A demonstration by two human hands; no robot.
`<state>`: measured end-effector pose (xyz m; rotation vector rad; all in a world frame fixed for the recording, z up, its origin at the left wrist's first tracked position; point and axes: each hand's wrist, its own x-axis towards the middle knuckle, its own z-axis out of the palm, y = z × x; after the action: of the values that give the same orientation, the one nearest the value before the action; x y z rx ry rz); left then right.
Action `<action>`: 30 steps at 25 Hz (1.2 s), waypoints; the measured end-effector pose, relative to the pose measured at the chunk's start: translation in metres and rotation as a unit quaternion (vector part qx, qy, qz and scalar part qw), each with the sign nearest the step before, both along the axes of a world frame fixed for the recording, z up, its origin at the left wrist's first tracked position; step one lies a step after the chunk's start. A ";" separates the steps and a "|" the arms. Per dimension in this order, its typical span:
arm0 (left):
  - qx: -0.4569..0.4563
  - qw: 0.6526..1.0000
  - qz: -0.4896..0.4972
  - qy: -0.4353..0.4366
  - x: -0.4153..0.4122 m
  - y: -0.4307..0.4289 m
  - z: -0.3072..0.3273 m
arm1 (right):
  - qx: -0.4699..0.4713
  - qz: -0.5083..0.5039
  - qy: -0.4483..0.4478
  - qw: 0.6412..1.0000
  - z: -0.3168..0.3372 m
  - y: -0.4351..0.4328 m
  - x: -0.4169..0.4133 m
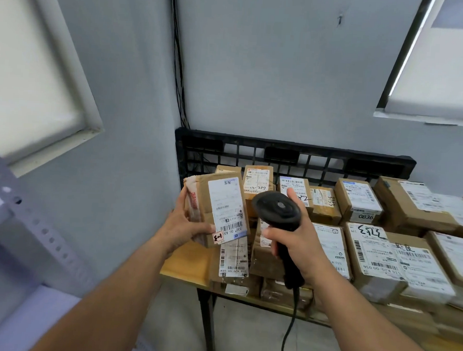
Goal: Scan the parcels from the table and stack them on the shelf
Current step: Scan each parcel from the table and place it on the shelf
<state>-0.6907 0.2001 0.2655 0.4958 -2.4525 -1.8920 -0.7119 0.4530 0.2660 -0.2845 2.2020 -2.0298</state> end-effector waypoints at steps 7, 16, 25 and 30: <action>-0.003 0.997 0.035 0.069 0.024 0.009 0.016 | -0.063 0.120 -0.001 0.991 0.038 0.018 0.053; -0.038 0.994 0.056 0.084 0.056 0.031 0.034 | -0.065 0.152 -0.003 0.986 0.050 0.047 0.097; -0.064 0.991 0.091 0.075 0.096 0.044 0.034 | -0.041 0.179 0.000 0.983 0.049 0.061 0.122; -0.060 0.990 0.100 0.073 0.112 0.053 0.034 | -0.049 0.193 0.011 0.980 0.053 0.069 0.131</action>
<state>-0.5789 0.2527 0.2993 0.5537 -2.3087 -1.6338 -0.5810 0.5222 0.3189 -0.6890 1.8775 -1.9244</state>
